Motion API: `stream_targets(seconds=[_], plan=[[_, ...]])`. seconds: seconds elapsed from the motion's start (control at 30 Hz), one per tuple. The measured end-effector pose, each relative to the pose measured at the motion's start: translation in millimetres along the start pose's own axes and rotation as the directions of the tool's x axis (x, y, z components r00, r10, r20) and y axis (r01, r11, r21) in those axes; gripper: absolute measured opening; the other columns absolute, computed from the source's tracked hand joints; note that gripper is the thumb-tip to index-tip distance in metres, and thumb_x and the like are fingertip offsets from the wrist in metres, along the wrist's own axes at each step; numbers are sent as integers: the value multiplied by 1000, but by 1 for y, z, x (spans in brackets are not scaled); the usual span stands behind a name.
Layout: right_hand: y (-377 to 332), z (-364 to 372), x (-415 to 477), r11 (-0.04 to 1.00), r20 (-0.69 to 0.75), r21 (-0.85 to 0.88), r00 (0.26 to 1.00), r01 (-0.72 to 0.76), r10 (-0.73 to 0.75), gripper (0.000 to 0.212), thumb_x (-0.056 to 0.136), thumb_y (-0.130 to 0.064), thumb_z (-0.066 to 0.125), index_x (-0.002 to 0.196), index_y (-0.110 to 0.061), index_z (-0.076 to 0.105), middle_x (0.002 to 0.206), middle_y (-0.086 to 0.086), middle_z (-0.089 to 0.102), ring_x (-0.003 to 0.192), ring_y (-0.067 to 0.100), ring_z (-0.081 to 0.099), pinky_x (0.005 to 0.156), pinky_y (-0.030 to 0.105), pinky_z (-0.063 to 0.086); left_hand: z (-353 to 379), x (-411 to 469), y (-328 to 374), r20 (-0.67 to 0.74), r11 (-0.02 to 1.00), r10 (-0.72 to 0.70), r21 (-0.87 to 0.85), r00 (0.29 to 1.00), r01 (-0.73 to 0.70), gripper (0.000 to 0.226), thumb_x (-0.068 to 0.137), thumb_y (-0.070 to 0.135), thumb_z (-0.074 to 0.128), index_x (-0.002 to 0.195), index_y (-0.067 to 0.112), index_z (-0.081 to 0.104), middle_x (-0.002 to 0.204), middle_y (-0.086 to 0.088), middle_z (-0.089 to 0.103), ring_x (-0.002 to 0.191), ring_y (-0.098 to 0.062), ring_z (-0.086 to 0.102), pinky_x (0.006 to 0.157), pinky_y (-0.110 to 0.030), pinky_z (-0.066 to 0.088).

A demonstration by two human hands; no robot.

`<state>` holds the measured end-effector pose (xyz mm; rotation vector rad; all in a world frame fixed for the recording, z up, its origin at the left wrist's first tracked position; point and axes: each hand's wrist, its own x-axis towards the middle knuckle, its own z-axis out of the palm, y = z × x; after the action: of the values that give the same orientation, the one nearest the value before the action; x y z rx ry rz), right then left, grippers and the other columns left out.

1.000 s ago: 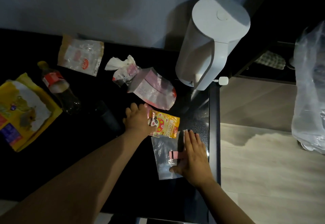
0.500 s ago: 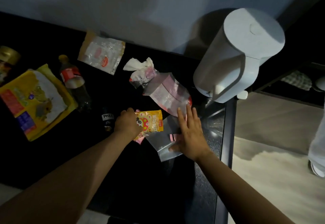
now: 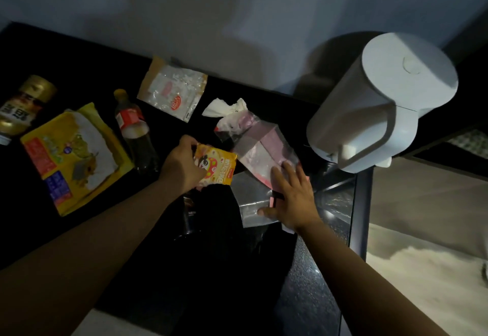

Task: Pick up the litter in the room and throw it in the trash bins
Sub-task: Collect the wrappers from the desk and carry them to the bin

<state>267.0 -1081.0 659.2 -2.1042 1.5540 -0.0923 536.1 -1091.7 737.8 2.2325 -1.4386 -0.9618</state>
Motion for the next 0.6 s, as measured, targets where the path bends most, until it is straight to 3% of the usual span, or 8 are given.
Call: stream_targets(seconds=[0.17,0.27,0.43,0.53,0.6], plan=[[2,6,-19,997,-175,79,985,3,10,76,68,-58,74,132,-24,54,147,3,39,138,33,23,111,51,29,0,38,17,48,994,55,91,997,-59,50,76,4,72,119,6,48,111,-17,62,100,-31,60,83,-40,52],[6,12,-28,995,-249,99,968,4,21,59,72,-47,75,123,-23,61,136,2,48,127,28,33,104,49,36,7,52,24,41,988,118,96,992,-122,42,78,2,68,116,3,52,114,-18,61,103,-32,59,85,-39,51],[8,16,-25,994,-299,111,953,-16,49,50,67,-37,82,113,-24,67,123,1,55,116,24,39,94,44,41,14,81,29,56,945,253,200,966,-260,39,78,4,70,114,-2,57,118,-22,57,109,-34,56,90,-36,47],[11,17,-21,993,-313,121,948,-13,51,49,65,-37,84,109,-27,67,119,-1,56,111,26,44,88,42,40,15,99,29,21,914,337,234,941,-332,51,75,0,72,122,2,54,134,-19,35,115,-33,51,99,-26,39],[12,16,-18,992,-316,123,948,-10,48,47,64,-38,84,108,-29,67,117,-3,56,107,24,44,85,38,39,16,110,27,35,898,363,254,931,-360,74,74,1,74,139,9,38,152,-15,13,131,-31,40,104,-28,36]])
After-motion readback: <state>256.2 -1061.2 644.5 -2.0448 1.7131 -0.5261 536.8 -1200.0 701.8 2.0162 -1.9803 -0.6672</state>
